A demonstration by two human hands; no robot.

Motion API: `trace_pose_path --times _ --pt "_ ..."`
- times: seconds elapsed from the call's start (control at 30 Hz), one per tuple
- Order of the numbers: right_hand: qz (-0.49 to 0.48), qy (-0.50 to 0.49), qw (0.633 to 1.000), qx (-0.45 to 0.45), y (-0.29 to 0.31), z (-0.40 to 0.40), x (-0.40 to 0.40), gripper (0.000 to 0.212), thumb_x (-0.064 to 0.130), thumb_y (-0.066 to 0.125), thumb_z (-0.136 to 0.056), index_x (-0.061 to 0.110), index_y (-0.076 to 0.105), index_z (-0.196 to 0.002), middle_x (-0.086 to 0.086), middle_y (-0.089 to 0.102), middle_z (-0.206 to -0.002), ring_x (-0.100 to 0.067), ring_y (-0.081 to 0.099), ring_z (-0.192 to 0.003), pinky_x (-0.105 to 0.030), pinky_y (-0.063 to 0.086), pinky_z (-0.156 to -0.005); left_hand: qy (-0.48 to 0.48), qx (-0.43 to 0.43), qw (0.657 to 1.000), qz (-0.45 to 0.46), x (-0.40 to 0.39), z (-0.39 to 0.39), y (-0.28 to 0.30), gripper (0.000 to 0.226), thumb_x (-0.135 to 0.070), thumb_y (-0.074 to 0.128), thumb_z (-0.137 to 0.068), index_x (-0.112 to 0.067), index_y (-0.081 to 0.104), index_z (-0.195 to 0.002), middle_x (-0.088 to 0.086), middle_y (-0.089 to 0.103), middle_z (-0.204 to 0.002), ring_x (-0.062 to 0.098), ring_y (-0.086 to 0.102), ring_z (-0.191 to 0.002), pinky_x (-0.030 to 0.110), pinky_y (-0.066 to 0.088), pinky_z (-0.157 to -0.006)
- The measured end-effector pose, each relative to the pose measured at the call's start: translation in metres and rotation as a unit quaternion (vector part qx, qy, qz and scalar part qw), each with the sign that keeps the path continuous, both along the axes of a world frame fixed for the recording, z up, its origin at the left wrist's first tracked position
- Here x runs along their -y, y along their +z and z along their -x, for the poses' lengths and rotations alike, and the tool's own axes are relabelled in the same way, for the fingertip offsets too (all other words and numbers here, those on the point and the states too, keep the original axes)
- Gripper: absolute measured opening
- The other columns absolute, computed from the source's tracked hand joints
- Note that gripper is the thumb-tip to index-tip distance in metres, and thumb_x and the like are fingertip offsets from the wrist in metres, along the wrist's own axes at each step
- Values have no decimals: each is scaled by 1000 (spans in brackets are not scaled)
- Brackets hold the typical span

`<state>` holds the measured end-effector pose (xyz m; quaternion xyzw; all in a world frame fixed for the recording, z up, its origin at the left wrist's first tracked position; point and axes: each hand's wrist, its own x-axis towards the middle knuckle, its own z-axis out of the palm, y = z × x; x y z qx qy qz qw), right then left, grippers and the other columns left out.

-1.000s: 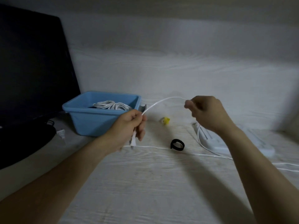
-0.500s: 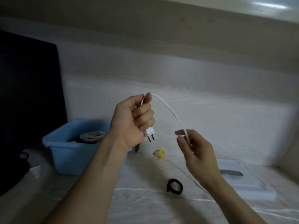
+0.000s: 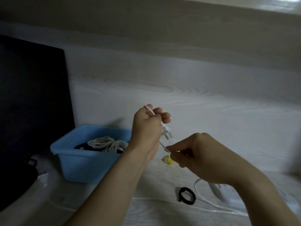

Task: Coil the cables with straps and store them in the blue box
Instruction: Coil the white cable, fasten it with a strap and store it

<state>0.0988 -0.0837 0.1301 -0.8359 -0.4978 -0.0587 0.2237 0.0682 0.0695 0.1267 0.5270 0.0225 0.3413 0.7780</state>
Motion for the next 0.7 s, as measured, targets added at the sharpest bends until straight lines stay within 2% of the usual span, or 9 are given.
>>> trace_pose_path --times 0.07,0.2,0.3,0.37,0.43,0.5,0.57,0.63,0.7 --pt "-6 13 1000 20 7 7 7 23 28 62 -95 37 73 -113 8 62 -64 -4 56 -61 -17 42 -58 6 -10 999 -37 3 -2 -3 43 12 42 -96 -12 47 -131 1 60 -89 5 68 -66 24 58 -77" --pt "-14 20 999 42 10 7 20 20 28 69 -91 37 74 -108 20 63 -79 3 60 -76 -13 44 -65 39 -1 980 -196 7 -5 -10 44 22 42 -89 -9 55 -118 5 68 -93 10 70 -78 23 57 -78" --pt "-74 21 995 64 15 -3 33 13 30 76 -82 39 74 -92 29 67 -77 0 65 -68 -16 51 -65 -44 -53 963 -262 9 -1 -14 43 26 42 -83 2 61 -112 9 71 -79 16 69 -65 27 56 -63" --pt "-126 10 989 72 19 -12 41 12 44 76 -72 38 73 -82 22 70 -74 -2 67 -66 -22 54 -65 -115 -86 949 -280 10 2 -16 34 16 45 -77 8 63 -104 15 69 -71 22 61 -51 31 47 -51" --pt "-184 -2 981 64 18 -21 47 24 52 77 -62 33 73 -75 16 70 -68 -2 66 -60 -20 53 -58 -243 -107 925 -271 12 6 -16 30 -11 55 -78 11 66 -96 16 60 -59 20 46 -41 25 35 -45" --pt "-219 -5 975 44 13 -29 48 27 50 81 -59 26 73 -68 6 65 -57 -3 54 -46 -13 42 -47 -374 -133 892 -219 10 9 -16 49 -40 47 -90 4 68 -88 4 42 -49 10 29 -37 19 25 -40" --pt "-233 0 973 6 7 -35 47 27 48 80 -65 22 73 -66 -3 61 -52 -5 44 -43 -14 35 -45 -412 -126 885 -175 6 8 -19 41 -40 47 -93 -7 65 -76 -7 28 -48 4 21 -37 18 19 -39" --pt "-244 11 969 -23 1 -40 42 25 44 74 -76 20 75 -71 -3 63 -55 -5 45 -45 -15 36 -47 -404 -108 899 -127 2 6 -22 29 -27 48 -92 -14 57 -68 -9 23 -49 3 20 -37 19 20 -38" --pt "-264 29 962 -65 -5 -42 34 22 37 67 -86 17 76 -82 1 65 -61 -4 48 -48 -15 38 -50 -404 -99 906 -82 -3 6 -24 25 -21 46 -92 -14 56 -70 -7 25 -52 6 23 -40 22 23 -42"
